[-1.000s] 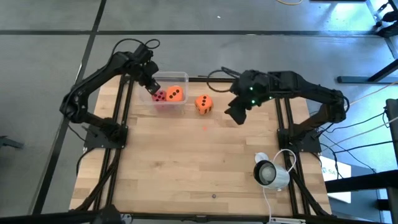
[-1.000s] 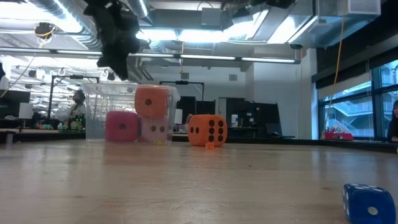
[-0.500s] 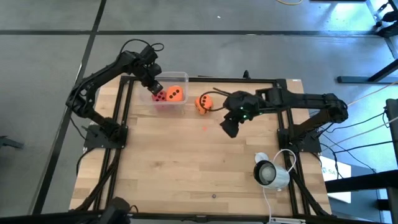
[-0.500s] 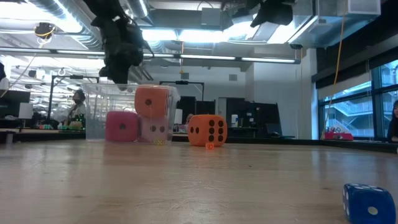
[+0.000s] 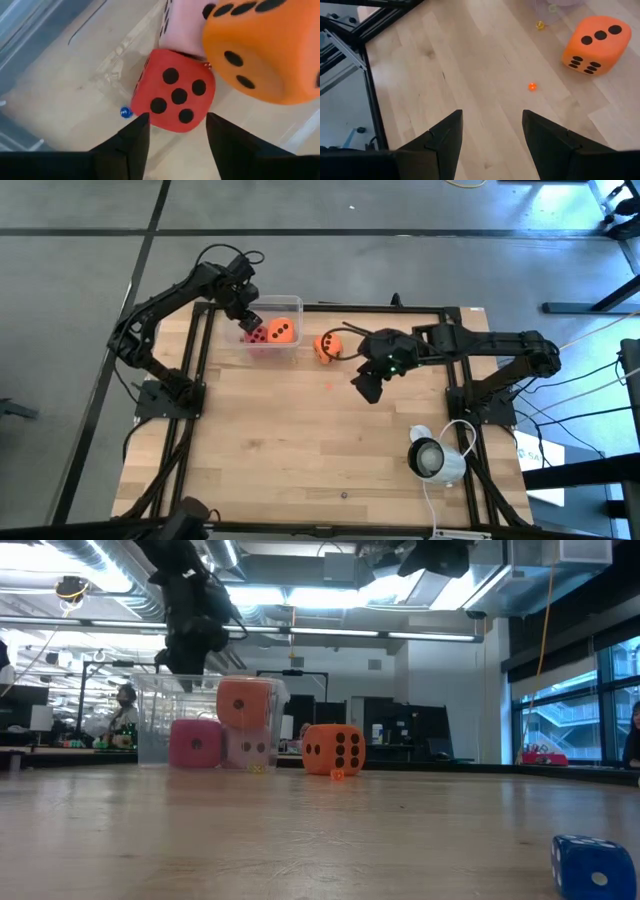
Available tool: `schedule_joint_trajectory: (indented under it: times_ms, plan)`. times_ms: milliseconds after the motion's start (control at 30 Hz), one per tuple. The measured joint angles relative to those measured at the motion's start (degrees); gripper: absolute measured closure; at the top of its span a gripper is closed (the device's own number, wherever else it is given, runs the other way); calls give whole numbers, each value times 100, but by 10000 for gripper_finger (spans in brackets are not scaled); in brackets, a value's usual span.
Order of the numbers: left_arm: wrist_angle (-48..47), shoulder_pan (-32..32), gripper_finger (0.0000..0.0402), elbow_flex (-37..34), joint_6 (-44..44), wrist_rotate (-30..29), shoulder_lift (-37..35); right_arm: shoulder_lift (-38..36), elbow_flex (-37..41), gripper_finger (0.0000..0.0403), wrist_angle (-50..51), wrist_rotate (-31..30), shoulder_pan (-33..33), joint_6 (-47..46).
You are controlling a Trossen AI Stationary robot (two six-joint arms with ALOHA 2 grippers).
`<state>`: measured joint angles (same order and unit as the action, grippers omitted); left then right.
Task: Pick & Place Dice
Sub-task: Put the large orange die into the transparent bin
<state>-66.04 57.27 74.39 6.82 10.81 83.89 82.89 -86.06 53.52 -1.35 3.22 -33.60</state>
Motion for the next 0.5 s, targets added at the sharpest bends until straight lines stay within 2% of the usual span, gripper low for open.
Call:
schedule_joint_trajectory:
  times_ms: [133,233,333,500]
  plan:
    - [176,-7,211,0,-69,646,-310,0,0,198,1,-33,7,-20]
    - [673,-360,222,0,13,854,-659,0,0,198,2,-39,7,-30]
    - [1282,-1091,233,0,320,609,-956,-4,0,198,2,-37,7,-59]
    - [2487,-2460,235,2,699,-285,-1081,-72,-2,198,37,-37,8,-200]
